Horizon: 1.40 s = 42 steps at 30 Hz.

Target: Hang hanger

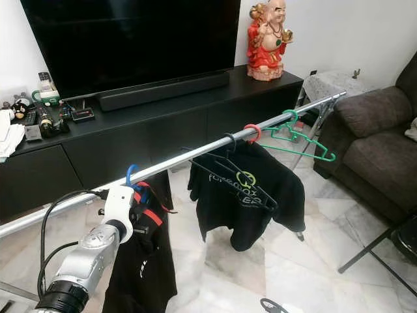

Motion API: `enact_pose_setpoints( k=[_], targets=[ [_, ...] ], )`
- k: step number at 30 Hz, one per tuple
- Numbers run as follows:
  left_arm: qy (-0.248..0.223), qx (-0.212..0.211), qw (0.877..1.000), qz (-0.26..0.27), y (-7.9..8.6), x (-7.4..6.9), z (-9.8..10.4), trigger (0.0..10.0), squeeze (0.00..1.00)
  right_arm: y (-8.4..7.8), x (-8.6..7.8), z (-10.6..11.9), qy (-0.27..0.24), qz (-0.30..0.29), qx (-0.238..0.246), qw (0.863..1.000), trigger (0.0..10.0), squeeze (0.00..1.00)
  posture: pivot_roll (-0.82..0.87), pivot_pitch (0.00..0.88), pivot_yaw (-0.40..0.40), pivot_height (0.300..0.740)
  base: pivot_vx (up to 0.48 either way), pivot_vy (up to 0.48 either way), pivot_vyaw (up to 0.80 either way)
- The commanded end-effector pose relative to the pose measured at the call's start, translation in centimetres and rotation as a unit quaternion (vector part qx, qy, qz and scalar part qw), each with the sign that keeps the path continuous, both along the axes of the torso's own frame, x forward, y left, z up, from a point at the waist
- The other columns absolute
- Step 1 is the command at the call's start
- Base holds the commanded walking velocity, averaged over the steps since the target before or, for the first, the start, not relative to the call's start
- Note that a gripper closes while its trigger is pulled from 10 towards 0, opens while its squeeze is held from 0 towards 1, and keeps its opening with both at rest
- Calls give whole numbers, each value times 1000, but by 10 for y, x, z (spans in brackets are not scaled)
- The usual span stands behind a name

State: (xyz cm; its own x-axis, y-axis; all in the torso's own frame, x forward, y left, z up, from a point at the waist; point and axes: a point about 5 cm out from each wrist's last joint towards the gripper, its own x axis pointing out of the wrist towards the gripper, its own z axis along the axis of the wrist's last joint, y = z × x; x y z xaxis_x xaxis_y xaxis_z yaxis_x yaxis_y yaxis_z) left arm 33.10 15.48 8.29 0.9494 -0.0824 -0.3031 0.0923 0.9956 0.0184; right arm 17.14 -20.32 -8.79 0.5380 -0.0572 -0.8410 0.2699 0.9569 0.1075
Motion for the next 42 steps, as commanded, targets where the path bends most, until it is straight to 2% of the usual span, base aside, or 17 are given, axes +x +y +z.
enact_pose_setpoints(
  k=[1,7,8,9,10,13,16,23,27,28,31,32,33,34,42],
  targets=[
    [7,-5,1000,22,4,3,4,10000,0,0,0,0,3,6,-1,1000,10000,0,29,13,26,740,0,0,0],
    [32,27,999,17,6,-3,-4,10000,0,1,0,0,4,9,-2,1000,10000,0,27,12,29,740,0,0,0],
    [33,27,999,15,6,-4,-5,10000,227,1,0,0,4,9,-2,1000,10000,0,27,12,29,740,0,0,0],
    [32,27,999,7,5,-6,-5,10000,227,1,0,0,5,9,-2,1000,10000,0,27,12,29,740,0,0,0],
    [27,23,999,2,4,-7,-5,10000,1000,1,0,0,5,9,-2,1000,10000,0,27,12,29,740,0,0,0],
    [16,15,1000,-7,2,-10,-2,10000,1000,1,0,0,5,9,-2,1000,10000,0,27,12,29,740,0,0,0],
    [-29,6,1000,-9,3,-16,6,10000,1000,1,-1,0,6,12,-2,1000,10000,0,25,9,27,740,0,0,0],
    [-67,-11,998,1,8,-26,16,10000,1000,1,-1,-1,7,15,-3,1000,10000,0,27,0,28,740,0,0,0],
    [-97,-21,995,6,13,-38,24,10000,1000,1,-2,-1,8,17,-3,1000,10000,0,26,0,29,740,0,0,0],
    [-111,-25,994,2,14,-45,29,10000,1000,1,-2,-1,9,18,-4,1000,10000,0,28,0,29,740,0,0,0],
    [-117,-21,993,-6,14,-50,29,10000,988,1,-2,-1,9,19,-4,1000,10000,0,31,0,28,740,0,0,0],
    [-116,-20,993,-6,14,-52,28,10000,514,1,-3,-1,9,20,-4,1000,10000,0,33,0,27,740,0,0,0],
    [-115,-20,993,-7,15,-53,27,10000,514,1,-3,-1,9,20,-4,1000,10000,0,33,0,27,740,0,0,0],
    [-115,-15,993,-5,16,-55,25,10000,0,1,-3,-1,10,21,-5,1000,10000,0,33,0,26,740,0,0,0],
    [-81,44,995,-38,17,-67,8,10000,0,0,-4,-2,13,26,-10,1000,10000,0,34,0,26,740,0,0,0]
  ],
)
